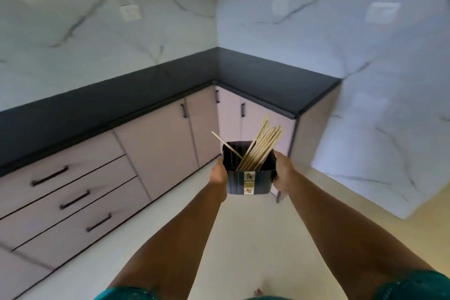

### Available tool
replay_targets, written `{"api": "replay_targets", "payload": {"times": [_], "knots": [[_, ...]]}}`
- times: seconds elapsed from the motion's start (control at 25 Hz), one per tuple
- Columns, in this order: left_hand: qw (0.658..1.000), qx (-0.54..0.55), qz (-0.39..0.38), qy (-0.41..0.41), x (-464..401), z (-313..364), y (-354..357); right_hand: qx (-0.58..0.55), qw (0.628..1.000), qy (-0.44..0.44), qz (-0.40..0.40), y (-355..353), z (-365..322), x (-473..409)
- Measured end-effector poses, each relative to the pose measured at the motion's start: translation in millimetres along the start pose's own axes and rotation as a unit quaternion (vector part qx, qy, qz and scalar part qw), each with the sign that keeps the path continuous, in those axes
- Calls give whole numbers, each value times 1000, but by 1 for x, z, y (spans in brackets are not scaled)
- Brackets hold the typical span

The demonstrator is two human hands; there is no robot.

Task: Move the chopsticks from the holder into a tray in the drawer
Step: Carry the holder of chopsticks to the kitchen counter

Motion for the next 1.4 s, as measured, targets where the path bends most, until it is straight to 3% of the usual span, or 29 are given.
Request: {"api": "replay_targets", "payload": {"times": [0.36,0.76,1.04,1.4], "knots": [[963,92,251,-11,-112,59,-209,134,970,43,-200,303,35,-25],[903,175,391,0,-125,93,-391,246,903,43,-350,524,95,47],[885,183,428,7,-155,119,-519,274,881,50,-383,648,137,100],[898,188,398,24,-255,202,-667,222,919,43,-323,820,144,119]]}}
Point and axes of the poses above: each hand's wrist, its own x-axis away from the middle knuckle, its own y-axis out of the palm, z = x × y, the point moved 10 cm from there along -x, towards the middle knuckle, and after that the axes turned 14 degrees about z, right-handed, at the moved point
